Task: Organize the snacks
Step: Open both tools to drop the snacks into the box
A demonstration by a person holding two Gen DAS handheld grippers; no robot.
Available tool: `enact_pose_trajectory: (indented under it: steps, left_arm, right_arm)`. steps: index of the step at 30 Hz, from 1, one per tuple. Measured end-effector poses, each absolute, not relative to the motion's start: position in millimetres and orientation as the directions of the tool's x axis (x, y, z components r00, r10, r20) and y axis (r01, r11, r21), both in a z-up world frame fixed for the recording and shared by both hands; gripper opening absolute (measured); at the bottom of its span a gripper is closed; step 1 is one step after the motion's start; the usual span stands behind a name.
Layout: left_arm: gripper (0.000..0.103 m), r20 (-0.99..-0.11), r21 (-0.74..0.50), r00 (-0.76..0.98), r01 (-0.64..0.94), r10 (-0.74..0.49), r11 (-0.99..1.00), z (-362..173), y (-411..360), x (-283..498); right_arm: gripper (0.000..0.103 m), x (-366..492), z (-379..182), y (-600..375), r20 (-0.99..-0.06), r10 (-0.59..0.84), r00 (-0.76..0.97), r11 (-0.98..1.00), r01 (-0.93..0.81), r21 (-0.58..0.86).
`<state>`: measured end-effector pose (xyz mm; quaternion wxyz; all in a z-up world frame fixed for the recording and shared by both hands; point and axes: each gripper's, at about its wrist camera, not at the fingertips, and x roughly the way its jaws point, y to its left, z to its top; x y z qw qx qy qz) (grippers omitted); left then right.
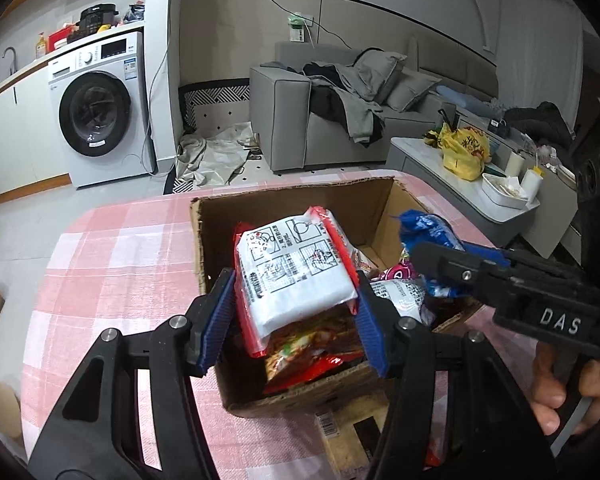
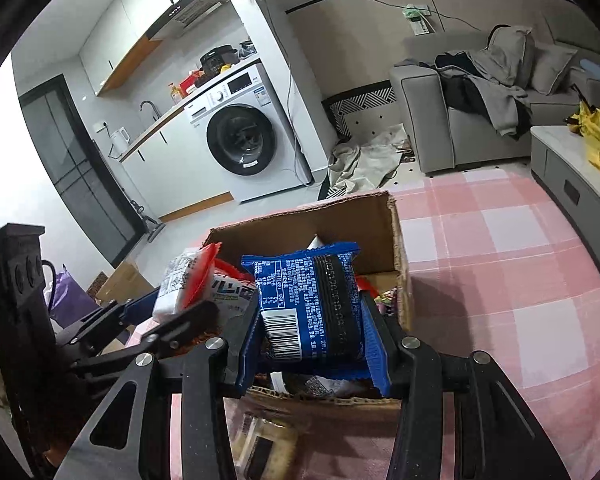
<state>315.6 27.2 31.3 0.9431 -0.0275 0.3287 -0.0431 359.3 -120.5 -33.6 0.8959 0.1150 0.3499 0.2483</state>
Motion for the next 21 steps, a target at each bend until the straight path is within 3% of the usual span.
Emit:
enact_pose_trajectory:
  steps: [15,21]
  left_arm:
    - [0.052,-0.64,-0.057,0.762,0.082,-0.099,0.995,11.3,14.2,337.8]
    - [0.053,-0.651,-0.035,0.754,0.094,-0.094,0.995,14.8,11.9,333.4]
  right_arm:
    - [0.045,369.4,-36.9,-108.4,-0.57,0.504,0.649,0.863,-0.35,0.365]
    - [0.054,362.6,-27.7,-107.5,-0.558,0.503,0.659,0.864,-0.375,0.336]
